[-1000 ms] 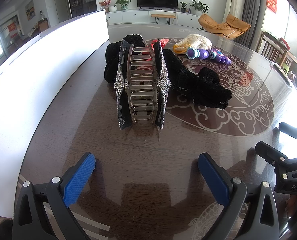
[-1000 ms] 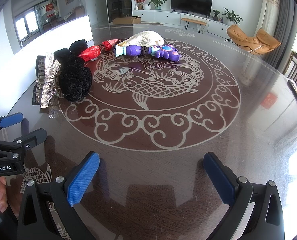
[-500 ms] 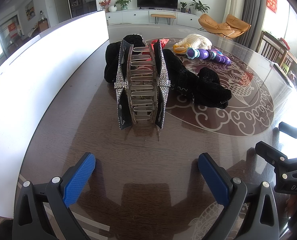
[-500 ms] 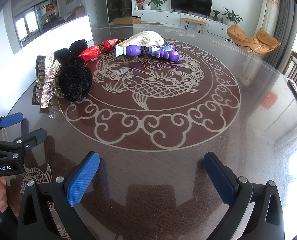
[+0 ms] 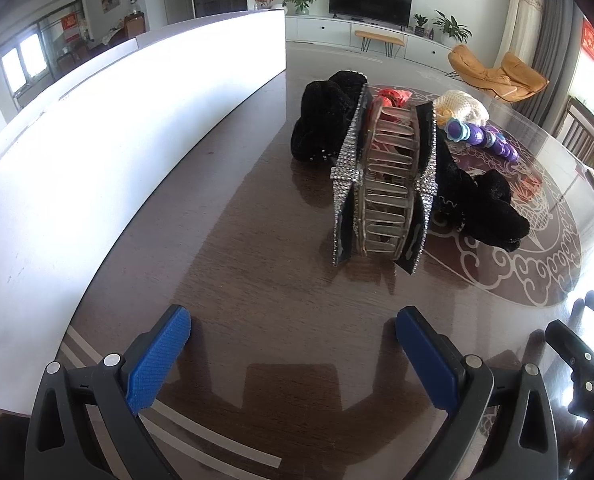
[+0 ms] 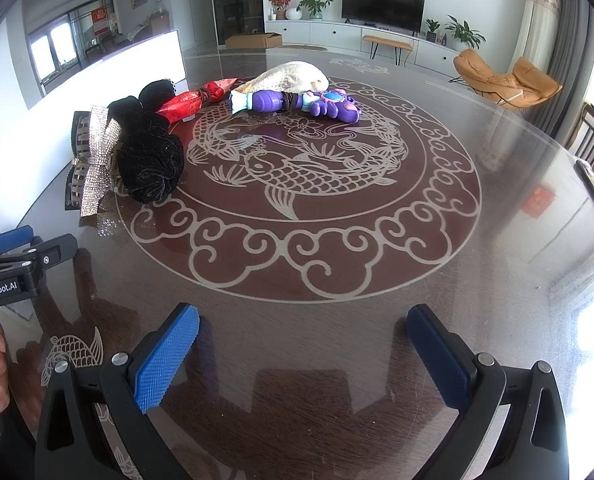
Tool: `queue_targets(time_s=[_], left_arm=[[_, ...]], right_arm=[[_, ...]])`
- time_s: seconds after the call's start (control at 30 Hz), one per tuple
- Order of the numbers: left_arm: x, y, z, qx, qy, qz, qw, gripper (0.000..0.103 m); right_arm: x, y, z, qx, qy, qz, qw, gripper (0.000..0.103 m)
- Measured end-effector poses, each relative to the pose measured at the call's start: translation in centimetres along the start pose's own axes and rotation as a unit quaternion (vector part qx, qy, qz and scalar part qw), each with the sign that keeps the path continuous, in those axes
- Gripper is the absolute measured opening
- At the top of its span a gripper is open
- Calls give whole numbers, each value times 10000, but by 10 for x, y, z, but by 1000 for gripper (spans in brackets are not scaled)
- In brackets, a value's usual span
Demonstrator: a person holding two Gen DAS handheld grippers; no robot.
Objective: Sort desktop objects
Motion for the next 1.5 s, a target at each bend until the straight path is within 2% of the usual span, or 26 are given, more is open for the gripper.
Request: queue_targets(time_s=[0.07, 0.17, 0.2, 0.23, 0.3, 0.37, 0.4, 0.43, 0.5, 0.57, 0.63, 0.67, 0.77, 1.03, 1.1, 1.2, 1.3, 1.33, 1.5], left_arm=[[0, 0, -6, 37, 106, 8, 9999, 103], [-2, 0, -7, 9, 132, 24, 9999, 103], [-2, 0, -7, 20, 123, 22, 9999, 103], [-4, 0, -8, 30, 113, 18, 9999, 103], [-4, 0, -8, 31, 101, 19, 9999, 103], [-5, 0, -8, 42, 82, 22, 10000, 103], [-5, 0, -7, 51, 68, 26, 10000, 103], [-5, 0, -8, 49, 66, 30, 10000, 103], [-5, 0, -9, 47, 68, 36, 10000, 103], [-6, 0, -9, 52, 73, 42, 10000, 103], [-5, 0, -9, 57, 73, 44, 9999, 103], [-5, 0, -9, 56, 72, 44, 9999, 103], [-5, 1, -9, 54, 74, 42, 9999, 103], [-5, 1, -6, 68, 86, 42, 9999, 103], [-4, 1, -5, 68, 95, 39, 9999, 103], [-4, 1, -5, 65, 89, 38, 9999, 103], [-5, 1, -4, 53, 65, 37, 10000, 103], [-5, 1, -4, 52, 68, 38, 10000, 103], [-5, 0, -4, 53, 65, 35, 10000, 103]], right_arm=[[0, 1, 0, 13, -5, 12, 10000, 103], [19, 9, -13, 667, 31, 333, 9972, 103], [32, 11, -19, 694, 120, 422, 9966, 103], [47, 12, -28, 754, 238, 494, 9956, 103], [77, 11, -53, 1194, 562, 550, 9897, 103], [95, -3, -85, 1585, 1138, 268, 9804, 101], [98, -13, -101, 1674, 1534, 36, 9739, 92], [98, -23, -114, 1646, 1940, -149, 9670, 79], [95, -42, -127, 1414, 2517, -416, 9565, 69], [99, -53, -132, 1416, 2614, -452, 9537, 63], [108, -54, -130, 1466, 2410, -368, 9587, 37], [111, -53, -128, 1530, 2232, -341, 9621, 36], [106, -43, -119, 1568, 1910, -135, 9689, 36], [38, 6, -53, 738, 1768, 357, 9808, 37], [26, 13, -37, 642, 1626, 419, 9837, 38], [15, 10, -24, 609, 1341, 308, 9886, 48], [18, 6, -14, 670, 955, 226, 9929, 66], [20, 6, -14, 713, 905, 216, 9931, 75], [18, -2, -29, 620, 994, 78, 9931, 96]])
Point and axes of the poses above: each gripper's, at about its wrist camera, not at the fingertips, and y roughly against the way its jaws point, z to its right, x to its top, the point moved 8 cm from there along -y, roughly the way its jaws point, and after that the axes turned 4 degrees about -z, right-handed, at the moved point
